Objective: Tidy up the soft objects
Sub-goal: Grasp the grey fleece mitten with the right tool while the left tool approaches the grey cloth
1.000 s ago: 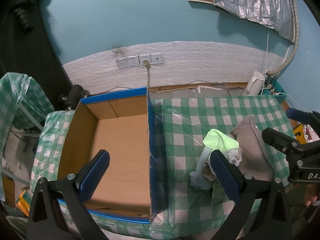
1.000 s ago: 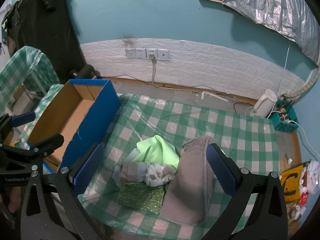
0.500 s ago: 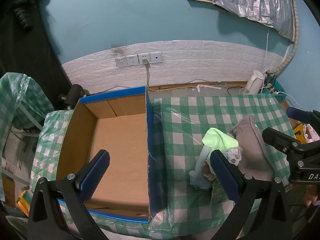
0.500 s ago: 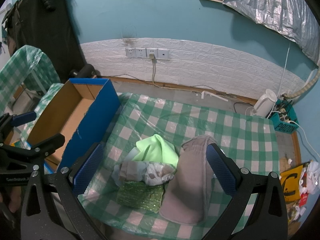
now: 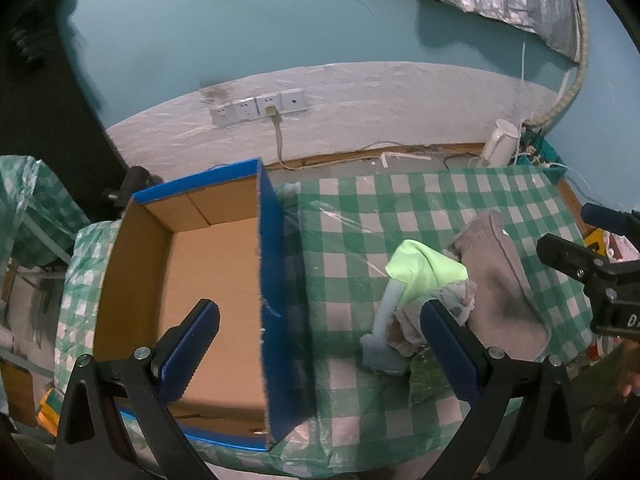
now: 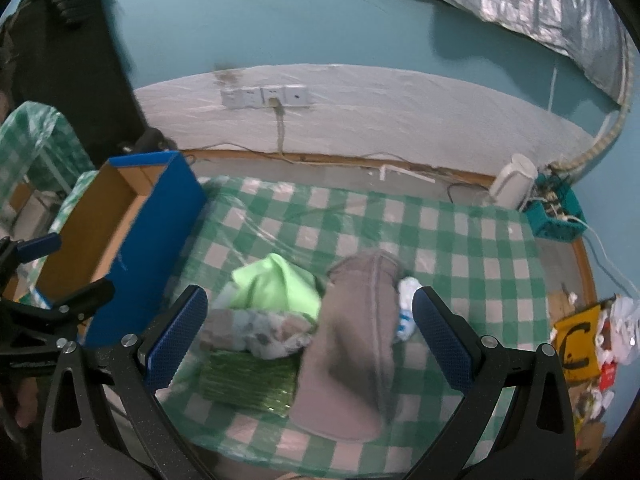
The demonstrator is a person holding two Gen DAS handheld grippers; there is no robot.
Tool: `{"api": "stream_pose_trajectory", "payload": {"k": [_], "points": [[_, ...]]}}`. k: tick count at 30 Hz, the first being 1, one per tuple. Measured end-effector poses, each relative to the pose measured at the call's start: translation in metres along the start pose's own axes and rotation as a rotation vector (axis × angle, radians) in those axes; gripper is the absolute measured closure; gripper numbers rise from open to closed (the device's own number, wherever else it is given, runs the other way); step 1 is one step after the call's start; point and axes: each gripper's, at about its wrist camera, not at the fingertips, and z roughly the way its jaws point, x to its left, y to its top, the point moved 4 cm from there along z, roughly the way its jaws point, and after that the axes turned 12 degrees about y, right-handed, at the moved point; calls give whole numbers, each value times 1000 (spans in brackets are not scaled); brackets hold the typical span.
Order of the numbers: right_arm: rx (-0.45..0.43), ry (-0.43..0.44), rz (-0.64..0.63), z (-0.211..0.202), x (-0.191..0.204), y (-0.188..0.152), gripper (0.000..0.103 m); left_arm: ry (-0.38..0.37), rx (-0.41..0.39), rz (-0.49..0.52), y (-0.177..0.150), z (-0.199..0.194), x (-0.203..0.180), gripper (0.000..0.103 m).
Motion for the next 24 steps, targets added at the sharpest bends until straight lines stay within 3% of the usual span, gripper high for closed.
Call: {"api": "stream_pose_trajectory", "payload": {"k": [14,24], "points": [[64,-19,137,11,-54,-25,2,-22,56,100,2,25,-39,2],[152,-10,183,33,-68,-45,2,-52,106,150,-4,50,-68,2]]}}
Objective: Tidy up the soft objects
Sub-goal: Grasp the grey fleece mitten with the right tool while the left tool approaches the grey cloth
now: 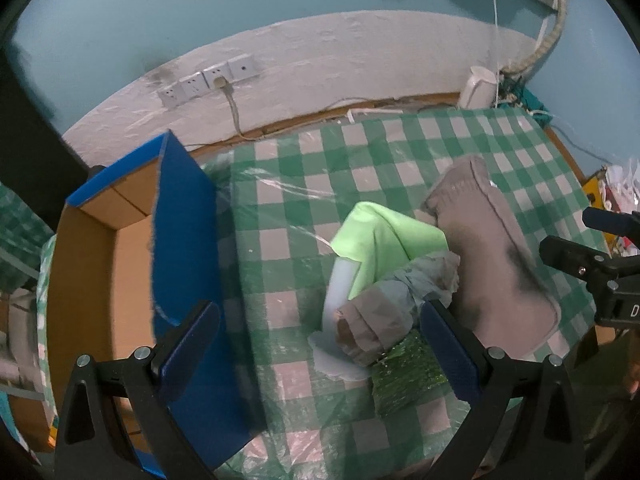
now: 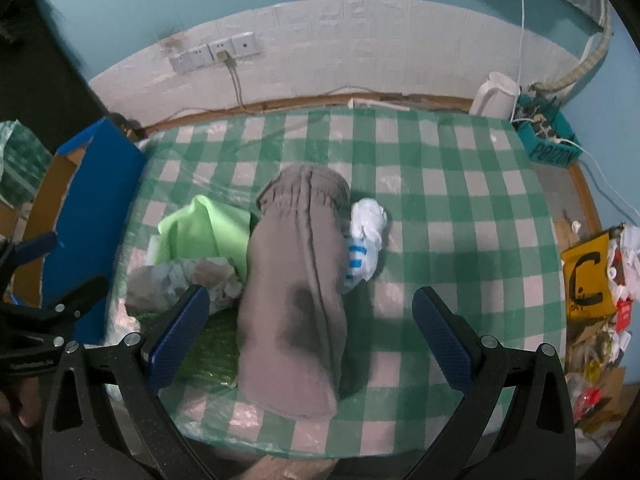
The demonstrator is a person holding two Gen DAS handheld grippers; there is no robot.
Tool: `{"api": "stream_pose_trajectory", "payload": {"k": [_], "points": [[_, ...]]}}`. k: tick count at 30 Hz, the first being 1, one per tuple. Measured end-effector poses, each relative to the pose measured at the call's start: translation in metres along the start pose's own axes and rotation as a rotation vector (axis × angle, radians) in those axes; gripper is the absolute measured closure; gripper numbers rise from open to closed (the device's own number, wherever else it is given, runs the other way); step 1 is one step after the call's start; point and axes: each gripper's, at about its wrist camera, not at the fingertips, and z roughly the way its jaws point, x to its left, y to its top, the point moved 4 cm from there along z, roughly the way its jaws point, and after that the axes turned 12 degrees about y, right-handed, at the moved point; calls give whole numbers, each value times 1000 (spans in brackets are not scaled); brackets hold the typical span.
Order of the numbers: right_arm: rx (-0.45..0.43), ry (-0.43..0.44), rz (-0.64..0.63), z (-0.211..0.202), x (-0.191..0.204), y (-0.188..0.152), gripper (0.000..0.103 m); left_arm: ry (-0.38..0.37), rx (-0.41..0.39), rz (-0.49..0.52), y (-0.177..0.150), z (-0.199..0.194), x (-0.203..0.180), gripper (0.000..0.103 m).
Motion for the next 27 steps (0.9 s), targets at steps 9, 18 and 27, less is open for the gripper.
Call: {"api": "stream_pose_trajectory", "payload": {"k": [9,18,27], "points": [[108,0,10,35,-9,-12,5,-1,34,65,-8,22,-21,2],[178,-4,-6,55,-4,-17,5,-14,80,89,-13,44,-33,2],[246,0,-24,76,-4,-25,23,-22,82,137,-15,48,-43,2]]}}
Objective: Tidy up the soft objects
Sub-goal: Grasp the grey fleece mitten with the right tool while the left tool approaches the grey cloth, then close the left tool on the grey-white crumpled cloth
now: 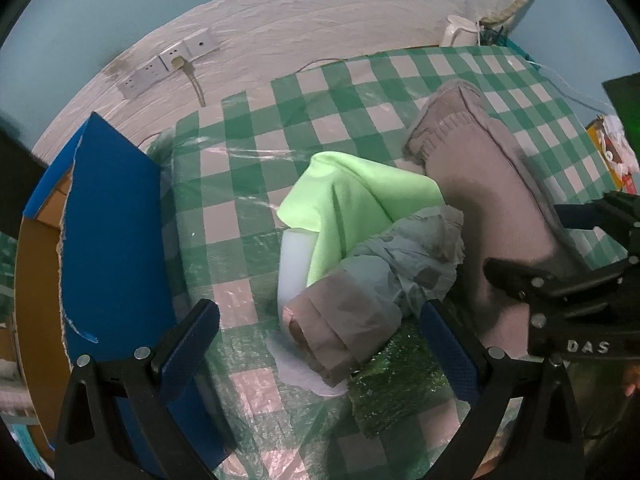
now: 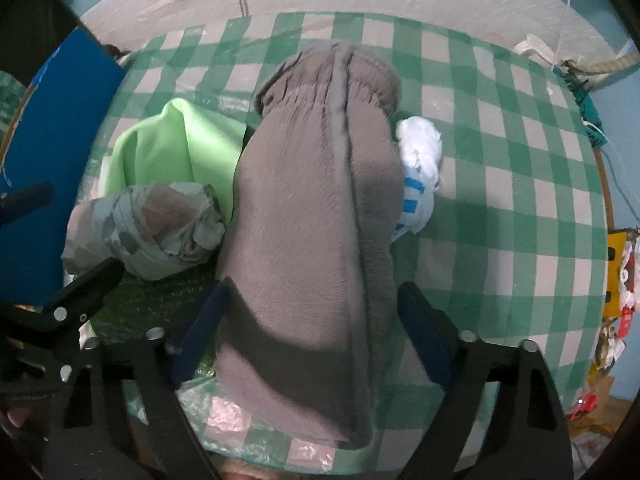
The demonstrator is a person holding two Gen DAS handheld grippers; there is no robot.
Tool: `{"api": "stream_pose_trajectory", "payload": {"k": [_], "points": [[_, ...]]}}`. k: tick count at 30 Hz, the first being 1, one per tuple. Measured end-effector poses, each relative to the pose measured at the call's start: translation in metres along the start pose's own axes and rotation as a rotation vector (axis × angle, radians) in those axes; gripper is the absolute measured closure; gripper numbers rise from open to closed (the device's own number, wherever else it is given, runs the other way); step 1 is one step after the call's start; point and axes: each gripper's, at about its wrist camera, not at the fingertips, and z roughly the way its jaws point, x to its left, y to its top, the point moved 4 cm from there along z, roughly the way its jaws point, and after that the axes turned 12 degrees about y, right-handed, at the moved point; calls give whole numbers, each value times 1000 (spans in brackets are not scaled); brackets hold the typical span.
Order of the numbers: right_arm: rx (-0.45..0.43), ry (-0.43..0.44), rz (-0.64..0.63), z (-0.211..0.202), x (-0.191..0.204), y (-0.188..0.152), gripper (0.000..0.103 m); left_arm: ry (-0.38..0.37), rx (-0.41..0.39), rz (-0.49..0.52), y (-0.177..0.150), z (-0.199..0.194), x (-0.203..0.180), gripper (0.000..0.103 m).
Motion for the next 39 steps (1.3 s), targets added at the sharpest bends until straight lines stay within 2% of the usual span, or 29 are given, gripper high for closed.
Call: {"api": "stream_pose_trajectory", "payload": {"k": [2,7,9,20,31,33,35,36,38,39], "points": [[8,14,0,3,-1,0,29,0,3,8,0,1,-2,2],[-3,47,-13,-3,-3,2,68,-3,4,19,1,3,-5,2],[-4,55,-17,-6,-3,3,71,-11,2,18,2,3,-6,2],[-78,39,3,-33,-8,6,73,-7,-15,110,0,3,-31,2],[-84,47,15,-37,-12,3,73,38,-9,171,12,25,-49,2],[-85,45,17,-36,-12,3,73,45,-13,174,12,27,-49,6],[-85,42,19,-35,-13,4,73,43,-23,175,12,25,-49,17],[-86,42,19,-35,-13,4,73,48,-30,179,13,23,-49,20],[-86,40,16,-34,-12,4,73,57,-46,185,12,20,-48,34],[-85,40,14,-34,-11,5,73,48,-51,186,12,19,-49,34]]}}
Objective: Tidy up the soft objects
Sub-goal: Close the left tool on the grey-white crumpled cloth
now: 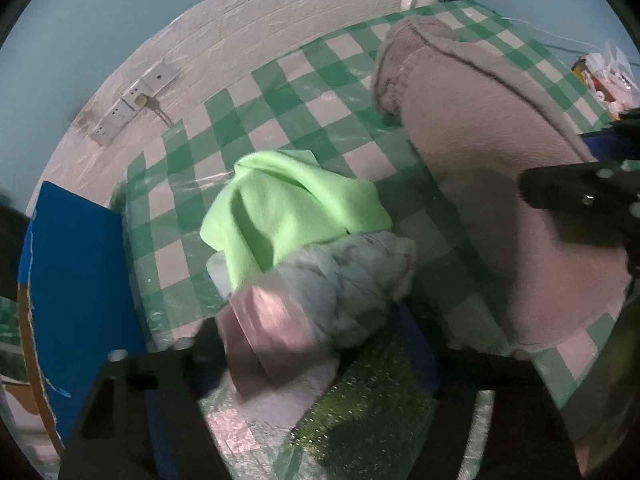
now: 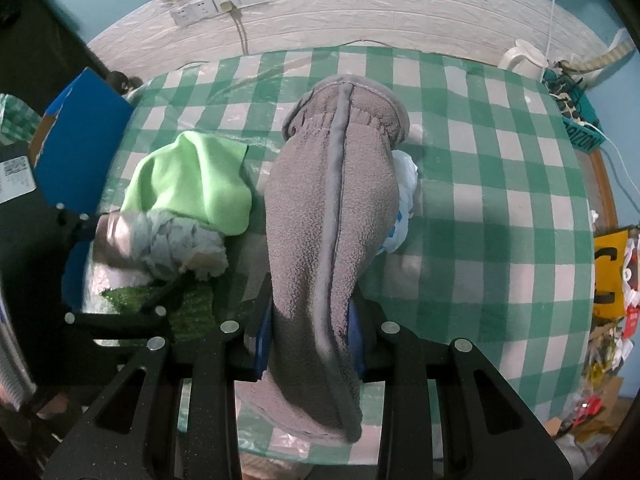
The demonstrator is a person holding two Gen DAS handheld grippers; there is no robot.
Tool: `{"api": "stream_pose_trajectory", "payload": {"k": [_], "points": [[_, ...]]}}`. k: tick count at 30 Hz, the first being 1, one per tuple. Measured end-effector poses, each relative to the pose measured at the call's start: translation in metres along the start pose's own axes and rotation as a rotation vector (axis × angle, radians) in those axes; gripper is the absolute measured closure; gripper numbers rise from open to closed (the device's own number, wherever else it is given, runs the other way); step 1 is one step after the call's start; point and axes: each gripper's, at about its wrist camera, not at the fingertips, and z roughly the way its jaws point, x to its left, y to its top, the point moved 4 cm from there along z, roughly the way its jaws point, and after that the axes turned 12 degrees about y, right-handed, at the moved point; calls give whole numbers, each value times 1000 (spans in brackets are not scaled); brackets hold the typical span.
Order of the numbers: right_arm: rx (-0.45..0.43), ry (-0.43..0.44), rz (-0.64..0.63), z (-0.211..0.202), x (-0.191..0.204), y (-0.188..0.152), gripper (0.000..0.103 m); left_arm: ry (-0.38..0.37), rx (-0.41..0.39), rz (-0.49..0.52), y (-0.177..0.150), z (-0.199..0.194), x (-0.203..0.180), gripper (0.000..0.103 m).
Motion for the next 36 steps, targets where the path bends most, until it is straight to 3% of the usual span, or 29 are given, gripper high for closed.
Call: {"api": "stream_pose_trajectory", "payload": {"k": [7,19,26,30,36], "points": [[0,0,-6,0,2,2,73,-67,-14,-25,-1,-13,5,43],[-50,-2,-39,-20,13,5,73,-211,-29,-191,-1,-42,36,46],[-86,4,-60,-33,22,9,73,-251,-46,-274,-2,-55,57,46],[-96,9,-67,-37,26,11,73,-225,-55,-314,-3,-57,69,46],[-123,43,-85,-41,36,16,73,-287,-30,-384,-8,-50,82,46]]}}
